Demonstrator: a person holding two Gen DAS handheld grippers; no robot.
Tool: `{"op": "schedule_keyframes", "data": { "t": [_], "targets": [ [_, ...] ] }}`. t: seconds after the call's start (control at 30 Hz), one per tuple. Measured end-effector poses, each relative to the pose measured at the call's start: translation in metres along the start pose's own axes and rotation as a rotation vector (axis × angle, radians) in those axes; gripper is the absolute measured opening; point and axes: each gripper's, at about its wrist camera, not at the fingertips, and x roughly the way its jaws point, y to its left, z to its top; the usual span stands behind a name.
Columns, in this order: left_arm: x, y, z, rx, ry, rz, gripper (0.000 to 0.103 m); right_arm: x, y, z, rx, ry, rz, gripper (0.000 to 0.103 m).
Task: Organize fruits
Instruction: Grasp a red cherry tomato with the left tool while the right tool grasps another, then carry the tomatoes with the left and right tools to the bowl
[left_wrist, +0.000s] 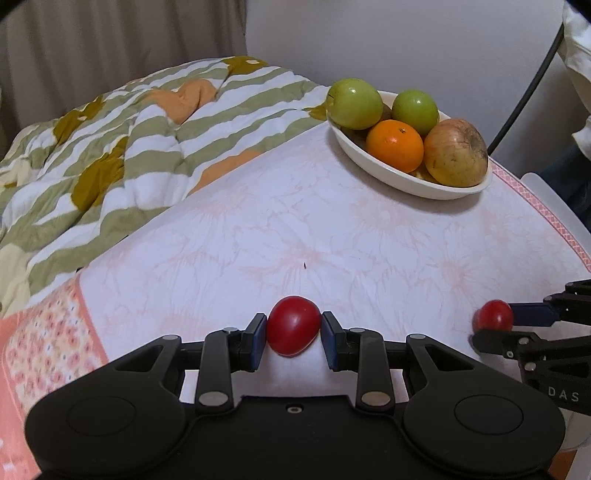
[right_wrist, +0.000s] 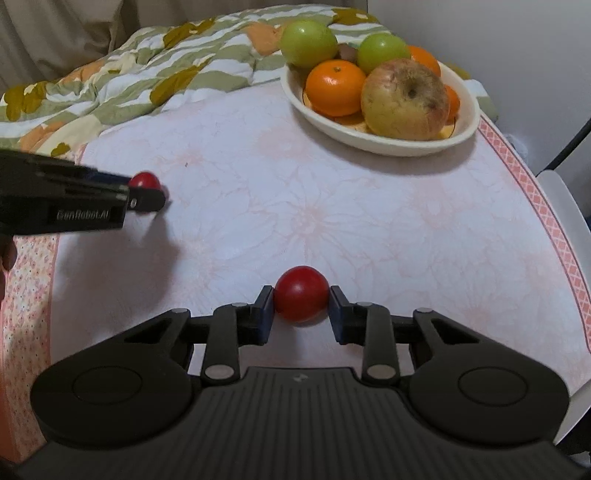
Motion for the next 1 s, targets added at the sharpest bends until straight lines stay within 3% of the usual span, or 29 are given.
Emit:
{"op": "schedule_keyframes", "data": {
  "t": [0.47, 0.73, 1.0],
  "targets": [
    [-0.071, -0.016, -0.008, -0.137, -0.117, 0.023, 0.035, -0.052, -0.007, 0.001, -0.024, -0.117, 0.024, 0.046],
    [-0.108, -0.064, -0.008, -0.184, -0.184, 0.059, 0.035, -0.094, -0.037, -0.001, -0.05, -0.182, 0.065, 0.046],
    [-0.121, -0.121, 0.007, -0.264, -0.241, 0.125, 0.035, -0.121, -0.096, 0.006, -0.118, -0.225, 0.117, 0.046]
  ]
}}
